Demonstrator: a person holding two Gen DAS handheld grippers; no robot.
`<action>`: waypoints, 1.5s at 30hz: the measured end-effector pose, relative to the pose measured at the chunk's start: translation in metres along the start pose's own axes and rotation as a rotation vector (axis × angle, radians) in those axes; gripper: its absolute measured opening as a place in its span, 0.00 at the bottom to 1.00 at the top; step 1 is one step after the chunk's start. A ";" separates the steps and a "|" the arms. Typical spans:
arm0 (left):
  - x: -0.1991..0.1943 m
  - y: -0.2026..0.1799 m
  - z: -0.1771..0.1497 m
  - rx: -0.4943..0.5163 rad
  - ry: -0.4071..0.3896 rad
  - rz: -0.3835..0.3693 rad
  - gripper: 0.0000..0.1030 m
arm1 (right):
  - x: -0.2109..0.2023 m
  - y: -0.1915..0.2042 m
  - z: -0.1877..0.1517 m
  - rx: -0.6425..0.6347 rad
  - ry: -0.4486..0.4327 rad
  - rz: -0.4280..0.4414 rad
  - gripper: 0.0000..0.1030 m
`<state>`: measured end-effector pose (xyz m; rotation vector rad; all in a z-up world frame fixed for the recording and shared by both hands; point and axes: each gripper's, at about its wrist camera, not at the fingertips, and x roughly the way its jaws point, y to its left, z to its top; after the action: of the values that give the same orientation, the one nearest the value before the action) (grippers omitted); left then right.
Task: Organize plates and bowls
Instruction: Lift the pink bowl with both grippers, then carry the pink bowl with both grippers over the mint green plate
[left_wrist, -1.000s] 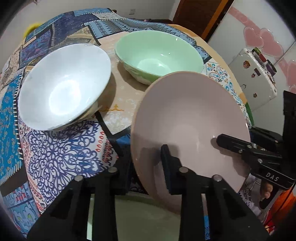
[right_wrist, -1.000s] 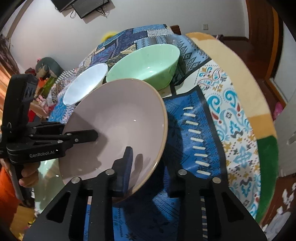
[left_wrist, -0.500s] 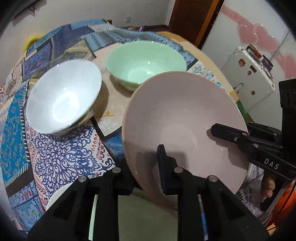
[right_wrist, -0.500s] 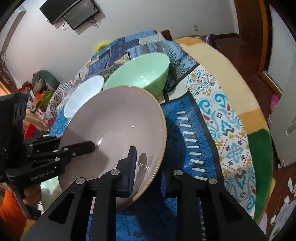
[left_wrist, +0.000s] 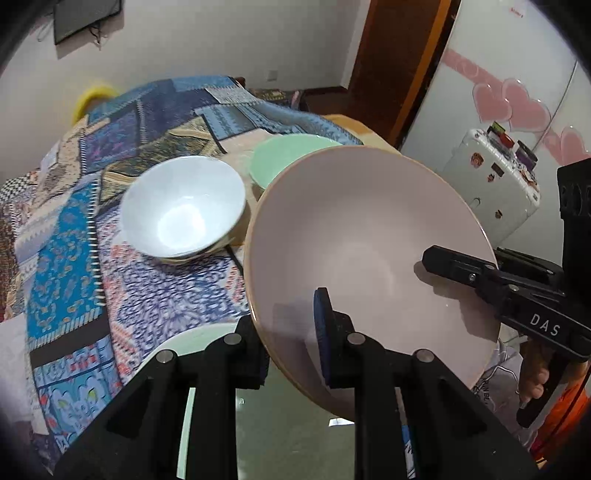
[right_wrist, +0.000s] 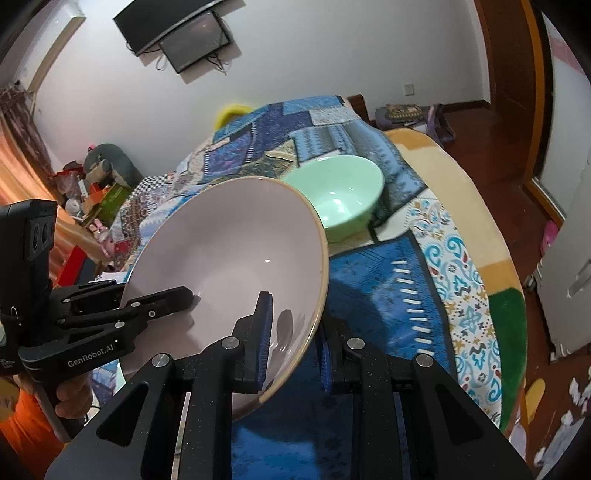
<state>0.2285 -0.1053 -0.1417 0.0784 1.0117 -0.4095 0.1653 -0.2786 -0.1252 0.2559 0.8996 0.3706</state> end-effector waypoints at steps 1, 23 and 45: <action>-0.004 0.002 -0.002 -0.004 -0.006 0.003 0.20 | 0.000 0.004 0.001 -0.006 -0.002 0.003 0.19; -0.108 0.076 -0.080 -0.152 -0.133 0.104 0.20 | 0.014 0.114 -0.013 -0.143 -0.023 0.119 0.19; -0.143 0.163 -0.165 -0.322 -0.144 0.213 0.20 | 0.069 0.198 -0.046 -0.192 0.070 0.261 0.19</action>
<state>0.0892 0.1287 -0.1309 -0.1309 0.9051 -0.0543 0.1268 -0.0678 -0.1294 0.1842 0.8950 0.7076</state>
